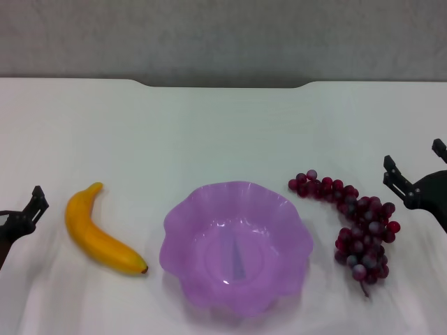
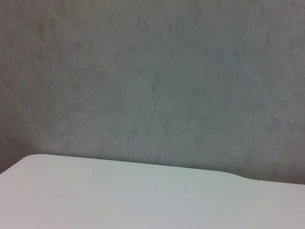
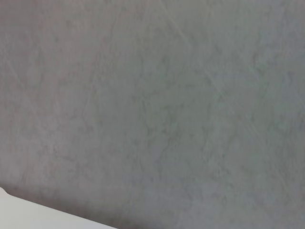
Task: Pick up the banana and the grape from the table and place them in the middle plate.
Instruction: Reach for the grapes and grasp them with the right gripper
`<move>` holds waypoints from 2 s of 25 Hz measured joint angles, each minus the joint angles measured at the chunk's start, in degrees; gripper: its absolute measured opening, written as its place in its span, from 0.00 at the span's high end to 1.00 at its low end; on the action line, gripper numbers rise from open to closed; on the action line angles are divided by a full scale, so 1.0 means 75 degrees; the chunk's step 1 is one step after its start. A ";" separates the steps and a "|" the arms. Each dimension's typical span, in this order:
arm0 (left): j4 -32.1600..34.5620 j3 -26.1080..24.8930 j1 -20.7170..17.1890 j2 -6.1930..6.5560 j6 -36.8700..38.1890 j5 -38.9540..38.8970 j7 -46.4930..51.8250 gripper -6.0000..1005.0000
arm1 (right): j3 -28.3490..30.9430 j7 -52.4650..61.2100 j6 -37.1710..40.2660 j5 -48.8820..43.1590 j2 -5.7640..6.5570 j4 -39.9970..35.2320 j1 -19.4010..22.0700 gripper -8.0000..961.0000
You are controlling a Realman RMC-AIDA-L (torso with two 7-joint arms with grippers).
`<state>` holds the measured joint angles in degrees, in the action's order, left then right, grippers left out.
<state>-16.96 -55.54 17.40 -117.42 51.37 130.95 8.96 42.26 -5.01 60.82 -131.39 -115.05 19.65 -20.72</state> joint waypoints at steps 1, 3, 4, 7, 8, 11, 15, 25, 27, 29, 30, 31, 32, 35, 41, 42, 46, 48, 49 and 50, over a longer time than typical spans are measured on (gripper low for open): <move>0.0000 0.0000 0.0001 0.0000 0.0000 0.0000 0.0000 0.10 | -0.0002 0.0000 -0.0001 0.0000 0.0000 -0.0002 -0.0001 0.06; 0.0000 0.0000 0.0005 0.0000 0.0000 0.0000 0.0000 0.10 | -0.0003 0.0000 -0.0001 0.0000 0.0000 -0.0007 -0.0002 0.06; 0.0000 0.0000 0.0006 0.0000 0.0002 0.0000 0.0002 0.10 | -0.0003 0.0000 -0.0001 0.0000 0.0000 -0.0007 -0.0002 0.06; 0.0000 -0.0010 0.0009 0.0000 0.0007 0.0000 0.0031 0.10 | -0.0003 0.0000 -0.0001 0.0000 0.0000 -0.0007 -0.0003 0.06; 0.0000 -0.0012 0.0009 0.0000 0.0011 0.0000 0.0035 0.10 | -0.0002 0.0000 -0.0001 0.0000 0.0000 -0.0007 -0.0003 0.06; 0.0000 -0.0005 0.0012 0.0000 0.0019 0.0000 0.0042 0.10 | 0.0001 0.0000 -0.0001 0.0000 0.0000 -0.0006 -0.0003 0.06; 0.0000 -0.0001 0.0012 0.0000 0.0019 0.0000 0.0040 0.10 | -0.0009 0.0000 -0.0001 0.0000 0.0000 -0.0007 -0.0003 0.06; -0.0008 0.0021 0.0050 0.0000 0.0019 0.0018 0.0047 0.10 | -0.0022 0.0000 -0.0001 0.0000 0.0000 -0.0007 -0.0011 0.06; -0.0010 0.0023 0.0057 0.0000 0.0018 0.0023 0.0049 0.10 | -0.0022 0.0000 -0.0001 0.0000 0.0000 -0.0006 -0.0013 0.06; -0.0011 0.0023 0.0060 0.0000 0.0017 0.0022 0.0053 0.10 | -0.0022 0.0000 -0.0001 0.0000 0.0000 -0.0005 -0.0014 0.06; -0.0012 0.0023 0.0060 0.0000 0.0017 0.0022 0.0056 0.10 | -0.0022 0.0000 -0.0001 0.0000 0.0000 -0.0003 -0.0014 0.06; -0.0011 0.0023 0.0060 -0.0002 0.0017 0.0021 0.0059 0.10 | -0.0022 0.0000 -0.0001 0.0000 0.0000 0.0000 -0.0014 0.06; -0.0012 0.0024 0.0060 -0.0004 0.0017 0.0021 0.0059 0.10 | -0.0022 0.0000 -0.0001 0.0000 0.0000 0.0003 -0.0015 0.06; -0.0012 0.0023 0.0060 -0.0007 0.0017 0.0021 0.0060 0.10 | -0.0022 0.0000 -0.0001 0.0000 0.0000 0.0005 -0.0015 0.06; -0.0012 0.0023 0.0061 -0.0011 0.0017 0.0015 0.0059 0.10 | -0.0037 -0.0001 -0.0001 0.0000 0.0000 0.0018 -0.0015 0.06; -0.0012 0.0024 0.0057 -0.0012 0.0017 0.0028 0.0059 0.10 | -0.0046 -0.0018 -0.0001 0.0000 0.0001 0.0055 -0.0013 0.06; -0.0012 0.0023 0.0003 -0.0007 0.0012 0.0046 0.0055 0.10 | 0.0018 -0.0680 -0.0393 0.0011 0.0060 0.0816 0.0143 0.06; -0.0013 0.0024 -0.0024 0.0000 -0.0005 0.0037 0.0032 0.10 | 0.0395 -0.1863 -0.1157 0.0040 0.0142 0.2028 0.0521 0.06; -0.0012 0.0023 -0.0031 0.0003 -0.0009 0.0033 0.0023 0.10 | 0.0635 -0.2533 -0.1615 0.0039 0.0159 0.2664 0.0749 0.06; -0.0012 0.0023 -0.0033 0.0005 -0.0009 0.0029 0.0015 0.10 | 0.0925 -0.3108 -0.2113 0.0037 0.0155 0.3289 0.1001 0.06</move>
<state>-17.05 -55.37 17.16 -117.38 51.31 131.17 9.07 49.20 -28.32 44.98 -131.11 -113.88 44.31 -13.22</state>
